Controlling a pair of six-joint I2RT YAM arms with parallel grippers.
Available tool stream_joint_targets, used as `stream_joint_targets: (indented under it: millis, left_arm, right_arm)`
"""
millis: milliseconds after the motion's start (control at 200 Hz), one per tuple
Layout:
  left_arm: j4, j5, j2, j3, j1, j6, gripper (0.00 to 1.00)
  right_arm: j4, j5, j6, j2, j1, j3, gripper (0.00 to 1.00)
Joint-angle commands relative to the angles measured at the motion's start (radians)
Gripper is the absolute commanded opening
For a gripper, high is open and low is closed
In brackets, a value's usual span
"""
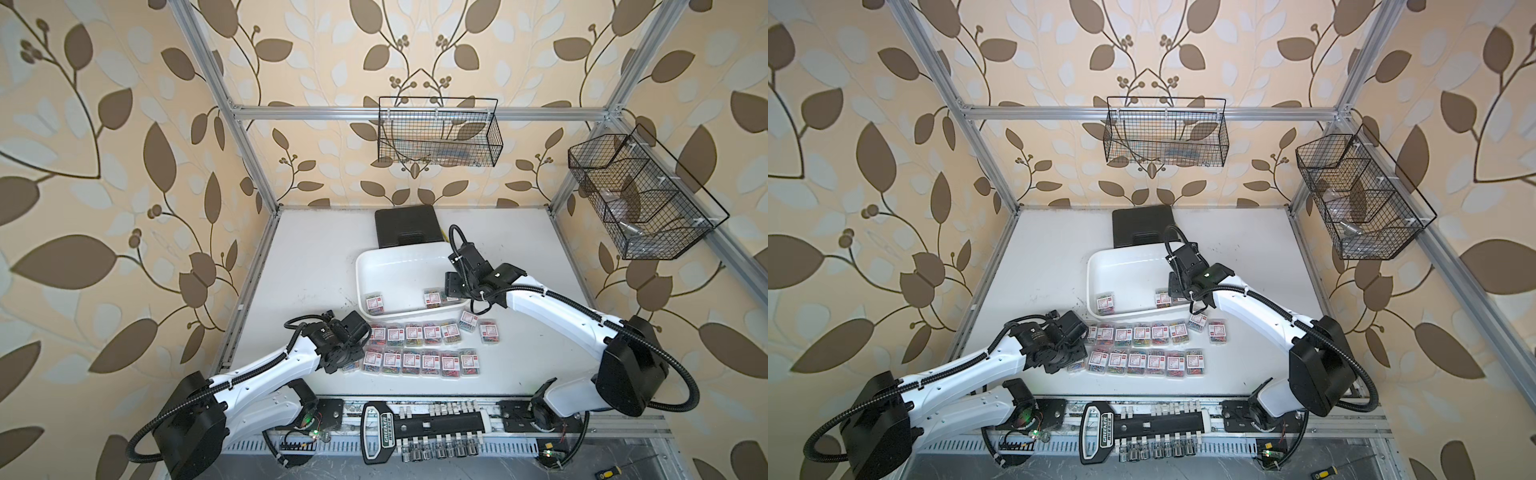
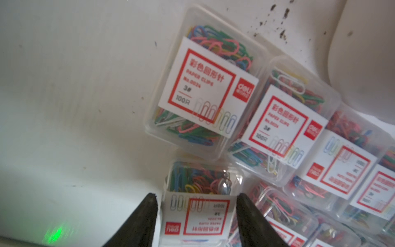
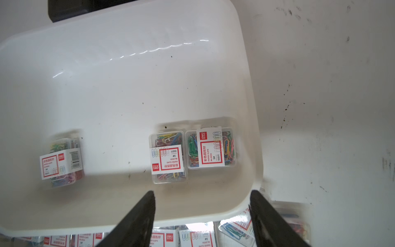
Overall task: Take the paper clips out of the storage box
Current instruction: Place the boxed paper clips at the center of the board, then pick up the boxed paper clips from the storage box.
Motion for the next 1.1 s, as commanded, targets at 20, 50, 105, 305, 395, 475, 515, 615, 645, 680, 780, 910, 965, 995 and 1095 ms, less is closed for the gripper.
stream_joint_targets:
  millis: [20,50,105,305,395,475,515,615,645,680,780,910,965,995,1095]
  left_arm:
    - [0.064,0.063,0.024,-0.012,-0.001,0.051,0.57]
    - [0.072,0.067,0.027,-0.011,-0.001,0.058,0.57]
    - [0.086,0.081,0.03,-0.011,-0.001,0.072,0.57]
    - [0.108,0.122,0.016,-0.012,-0.001,0.102,0.61]
    - [0.096,0.123,0.006,-0.014,-0.001,0.104,0.67]
    - [0.079,0.122,-0.001,-0.012,-0.001,0.104,0.76]
    - [0.074,0.127,-0.003,-0.012,-0.001,0.104,0.79]
    - [0.052,0.127,-0.016,-0.002,-0.001,0.104,0.85]
    - [0.043,0.127,-0.021,0.003,-0.001,0.104,0.87]
    - [0.032,0.125,-0.026,0.011,-0.001,0.104,0.89]
    - [-0.018,0.098,-0.037,0.052,-0.001,0.103,0.93]
    - [-0.103,0.04,-0.04,0.139,-0.001,0.089,0.95]
    - [-0.131,0.019,-0.039,0.179,-0.001,0.085,0.96]
    - [-0.146,0.01,-0.037,0.204,-0.001,0.081,0.96]
    - [-0.181,-0.014,-0.032,0.269,-0.001,0.084,0.96]
  right_arm:
    - [0.0,-0.037,0.021,0.04,0.0,0.019,0.69]
    - [0.002,-0.043,0.02,0.05,0.004,0.022,0.68]
    - [0.008,-0.049,0.02,0.069,0.012,0.029,0.68]
    - [0.01,-0.057,-0.001,0.162,0.058,0.09,0.68]
    - [0.011,-0.062,-0.004,0.209,0.065,0.116,0.67]
    - [0.017,-0.069,-0.008,0.246,0.066,0.122,0.67]
    - [0.018,-0.076,-0.012,0.267,0.066,0.157,0.66]
    - [0.006,-0.077,-0.02,0.318,0.068,0.193,0.64]
    - [0.005,-0.079,-0.021,0.329,0.068,0.2,0.64]
    - [0.006,-0.08,-0.02,0.339,0.07,0.204,0.63]
    - [0.017,-0.096,-0.027,0.363,0.074,0.208,0.61]
    - [0.01,-0.105,-0.032,0.401,0.078,0.21,0.59]
    - [0.011,-0.105,-0.033,0.412,0.077,0.209,0.59]
    - [0.012,-0.106,-0.036,0.419,0.077,0.211,0.59]
    - [0.01,-0.108,-0.044,0.445,0.078,0.219,0.59]
